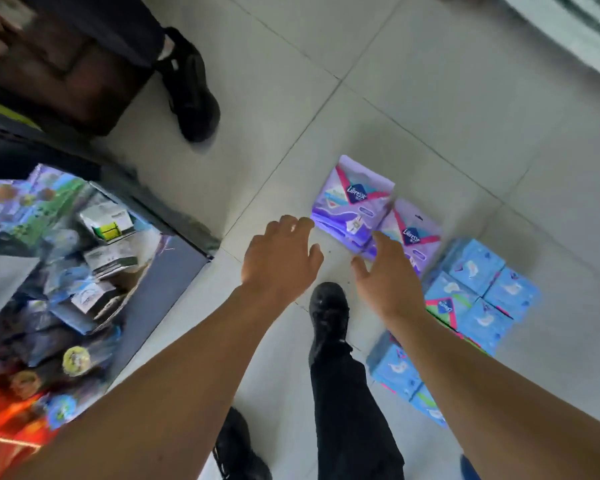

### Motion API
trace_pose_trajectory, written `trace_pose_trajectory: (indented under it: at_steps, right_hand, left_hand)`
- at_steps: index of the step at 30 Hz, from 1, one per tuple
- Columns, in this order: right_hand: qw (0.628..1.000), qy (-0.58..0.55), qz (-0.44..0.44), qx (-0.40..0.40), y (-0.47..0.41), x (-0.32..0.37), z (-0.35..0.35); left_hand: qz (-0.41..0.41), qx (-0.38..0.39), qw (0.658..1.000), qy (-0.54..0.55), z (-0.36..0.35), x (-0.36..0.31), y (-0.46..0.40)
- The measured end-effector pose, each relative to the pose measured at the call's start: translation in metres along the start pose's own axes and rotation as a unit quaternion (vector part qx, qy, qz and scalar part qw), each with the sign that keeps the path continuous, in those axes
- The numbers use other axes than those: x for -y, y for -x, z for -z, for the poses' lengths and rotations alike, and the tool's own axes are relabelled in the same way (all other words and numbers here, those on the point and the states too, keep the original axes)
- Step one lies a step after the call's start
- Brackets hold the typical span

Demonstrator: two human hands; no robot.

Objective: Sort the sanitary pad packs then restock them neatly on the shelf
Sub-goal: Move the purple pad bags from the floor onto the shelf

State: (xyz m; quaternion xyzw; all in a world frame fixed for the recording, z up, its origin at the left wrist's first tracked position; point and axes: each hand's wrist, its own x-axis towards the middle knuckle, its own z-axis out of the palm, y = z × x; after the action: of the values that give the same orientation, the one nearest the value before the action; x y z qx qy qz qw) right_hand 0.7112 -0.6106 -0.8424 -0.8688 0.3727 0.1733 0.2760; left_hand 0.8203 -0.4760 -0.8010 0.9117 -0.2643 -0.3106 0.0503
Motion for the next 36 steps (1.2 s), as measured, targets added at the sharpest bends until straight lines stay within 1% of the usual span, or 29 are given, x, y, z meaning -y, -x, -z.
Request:
trace_pose_trajectory:
  at_steps: [2,5,9,11,14,16,18,19,23,26,29,33,36]
  right_hand:
    - [1.0,-0.019,-0.016,0.004,-0.049,-0.023,-0.019]
    - [0.998,-0.047,-0.036,0.014,-0.115,-0.053,-0.048]
    - [0.989,-0.12,-0.08,0.016,-0.178,-0.082,-0.076]
    - [0.977,-0.178,-0.112,0.019,-0.195,-0.091,-0.09]
    - [0.954,-0.245,-0.168,0.043,-0.213,-0.102,-0.111]
    - [0.941,-0.279,-0.184,0.056,-0.221,-0.105,-0.123]
    - [0.931,-0.305,-0.195,0.054,-0.224,-0.103,-0.128]
    - [0.928,-0.313,-0.198,0.046,-0.224,-0.102,-0.129]
    - [0.928,-0.324,-0.183,0.018,-0.21,-0.092,-0.107]
    - [0.922,-0.358,-0.144,0.019,-0.183,-0.07,-0.074]
    - [0.924,-0.368,-0.105,0.027,-0.144,-0.037,-0.036]
    - [0.925,-0.376,-0.052,0.025,-0.082,0.016,0.014]
    - [0.933,-0.36,0.004,0.019,-0.029,0.059,0.043]
  left_hand:
    - [0.002,0.018,1.0,-0.01,-0.025,-0.01,-0.05]
    - [0.006,0.031,0.999,0.004,-0.062,-0.017,-0.118]
    - [0.036,0.045,0.998,0.034,-0.103,-0.012,-0.186]
    - [0.072,0.048,0.994,0.072,-0.12,-0.008,-0.212]
    - [0.119,0.064,0.981,0.14,-0.143,-0.006,-0.241]
    - [0.132,0.092,0.97,0.182,-0.157,-0.006,-0.252]
    - [0.147,0.119,0.954,0.233,-0.169,-0.007,-0.258]
    - [0.157,0.121,0.946,0.257,-0.173,-0.005,-0.258]
    - [0.179,0.064,0.927,0.324,-0.164,0.003,-0.241]
    - [0.185,0.052,0.9,0.39,-0.127,0.006,-0.205]
    - [0.183,0.014,0.876,0.447,-0.079,0.006,-0.154]
    - [0.177,-0.055,0.861,0.474,-0.015,0.016,-0.077]
    - [0.174,-0.109,0.849,0.486,0.025,0.03,-0.014]
